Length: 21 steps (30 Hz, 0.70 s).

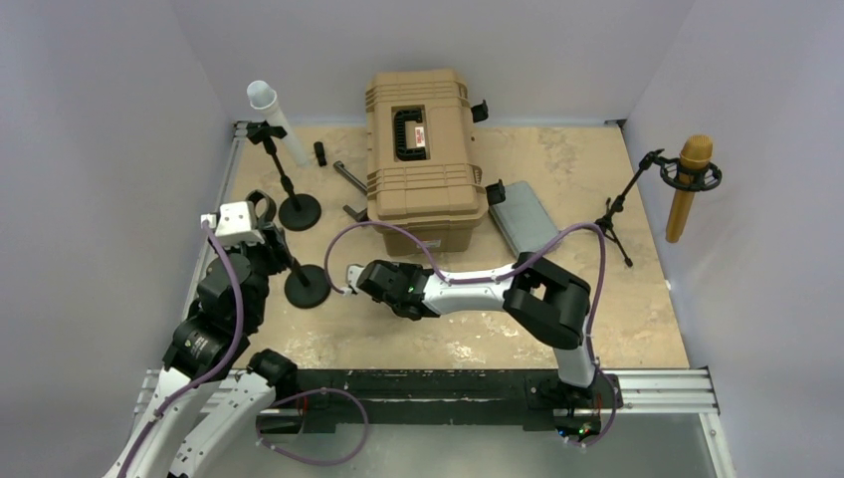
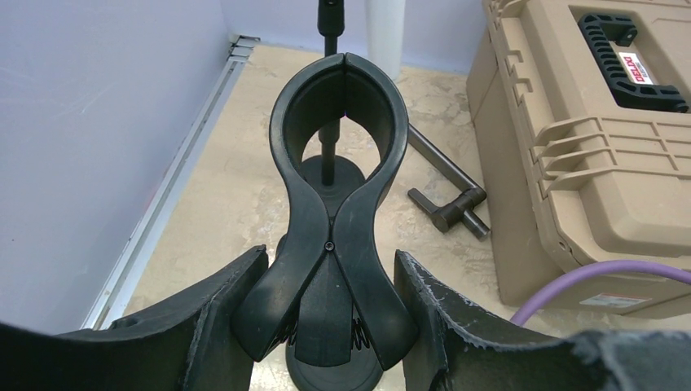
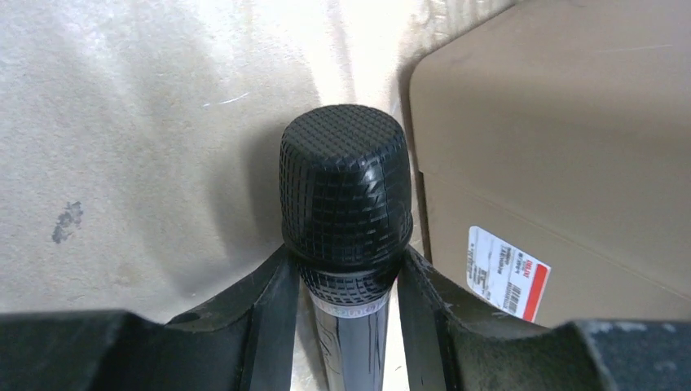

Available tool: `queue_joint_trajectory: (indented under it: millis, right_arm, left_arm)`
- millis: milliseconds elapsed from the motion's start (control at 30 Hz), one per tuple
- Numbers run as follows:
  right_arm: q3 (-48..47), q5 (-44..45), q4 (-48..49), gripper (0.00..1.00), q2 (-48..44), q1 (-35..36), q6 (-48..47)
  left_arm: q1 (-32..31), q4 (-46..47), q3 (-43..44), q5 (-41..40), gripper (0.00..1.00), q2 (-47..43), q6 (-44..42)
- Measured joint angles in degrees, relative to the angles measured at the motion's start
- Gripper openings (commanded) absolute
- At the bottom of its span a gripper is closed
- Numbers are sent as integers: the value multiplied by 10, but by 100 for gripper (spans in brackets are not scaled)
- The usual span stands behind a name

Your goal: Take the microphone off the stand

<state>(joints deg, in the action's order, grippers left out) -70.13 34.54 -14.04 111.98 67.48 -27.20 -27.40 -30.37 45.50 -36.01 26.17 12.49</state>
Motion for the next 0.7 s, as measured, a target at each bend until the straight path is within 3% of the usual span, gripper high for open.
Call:
queue_joint_trajectory:
  millis: [167, 467, 567, 700]
  right_arm:
    - [0, -19, 6, 28, 9, 0, -8]
    - [-6, -41, 12, 39, 10, 0, -1]
    - [-9, -43, 11, 42, 10, 0, 3]
    - [-12, -43, 11, 56, 10, 0, 8]
  left_arm:
    - [0, 0, 0, 17, 42, 0, -4]
    - [2, -1, 0, 62, 69, -5, -26]
    - [3, -7, 0, 81, 71, -16, -31]
    - [3, -6, -4, 95, 78, -36, -37]
